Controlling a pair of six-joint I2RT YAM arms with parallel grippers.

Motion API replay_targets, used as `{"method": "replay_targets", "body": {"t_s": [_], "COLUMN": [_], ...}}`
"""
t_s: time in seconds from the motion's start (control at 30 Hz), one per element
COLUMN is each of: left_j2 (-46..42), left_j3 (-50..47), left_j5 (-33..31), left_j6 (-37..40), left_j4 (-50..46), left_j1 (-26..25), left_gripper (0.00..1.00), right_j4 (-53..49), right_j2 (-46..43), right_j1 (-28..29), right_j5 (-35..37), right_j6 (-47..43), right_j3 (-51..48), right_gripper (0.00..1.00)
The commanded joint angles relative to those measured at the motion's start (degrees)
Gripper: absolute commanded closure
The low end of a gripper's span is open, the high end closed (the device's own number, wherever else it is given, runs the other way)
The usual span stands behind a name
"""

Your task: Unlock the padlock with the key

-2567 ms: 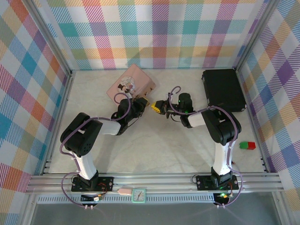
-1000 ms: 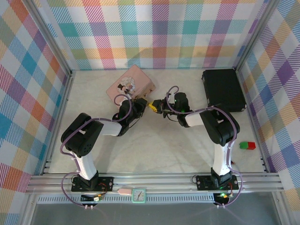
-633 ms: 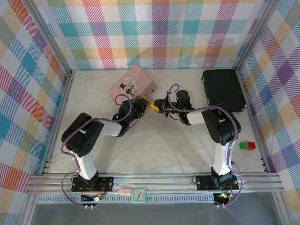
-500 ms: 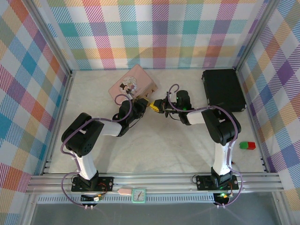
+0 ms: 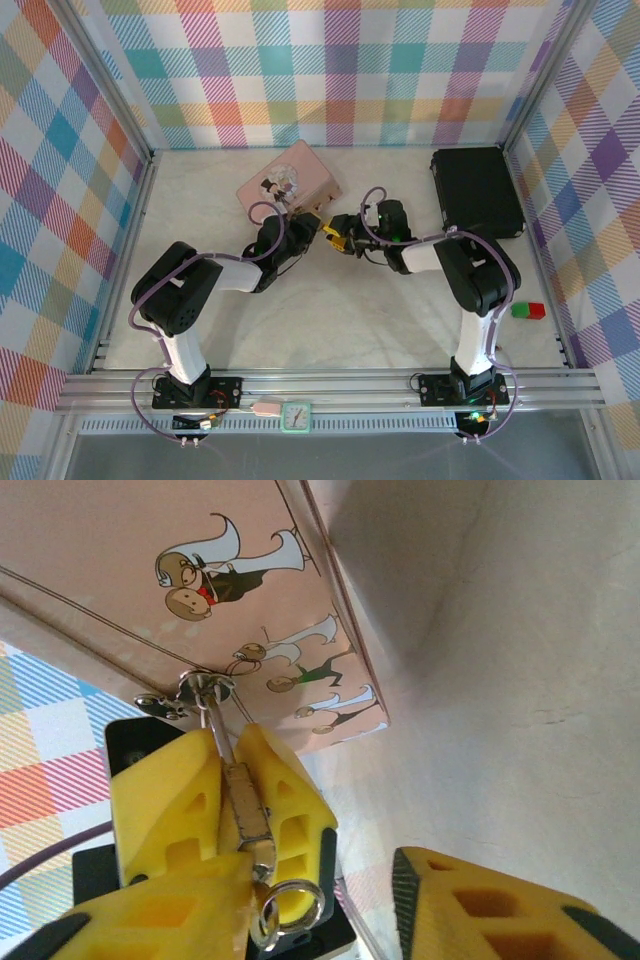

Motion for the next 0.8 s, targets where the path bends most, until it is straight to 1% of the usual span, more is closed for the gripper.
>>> {"method": "replay_targets", "body": {"t_s": [0.0,0.2,0.37,0.47,0.53,0.6,0.77], "left_j2": [-1.78,-1.88,-1.92,-1.57,-1.36,-1.28,-0.68], "left_j3": [2.3,2.03,1.7,1.93,2.04,1.96,2.0], "left_j5": [4.43,3.99,3.15,2.93,2.55,2.02,0.95], "left_j6": [1.39,1.56,1.74,1.67,1.61,1.69,1.38], "left_j4": [3.28,3.06,3.15,3.41,3.72,3.94,5.23], "left_j1": [-1.94,-1.99,-1.99,-1.98,-1.99,-1.97,-1.99], "left_gripper": [1.0,1.0,1.0,1.0,1.0,1.0,1.0], "right_j4": [2.84,4.24,0.18,-0.91,-1.98,-2.39,-2.27], "right_j2": [-2.59,-5.25,-9.81,-11.17,-11.45,-11.29,-10.97], "right_j1": [-0.17,-0.1,-0.14,0.14,0.62,1.13,1.61], "right_j5": [3.08,4.62,6.93,7.43,7.58,7.86,10.17], "right_j6": [-1.27,-2.4,-4.64,-3.57,-2.07,-0.72,3.06], "right_j3": [-1.12,-3.14,-5.15,-5.88,-5.97,-6.27,-8.55], "right_gripper": [0.56,0.49,0.44,0.44,0.48,0.5,0.5]}}
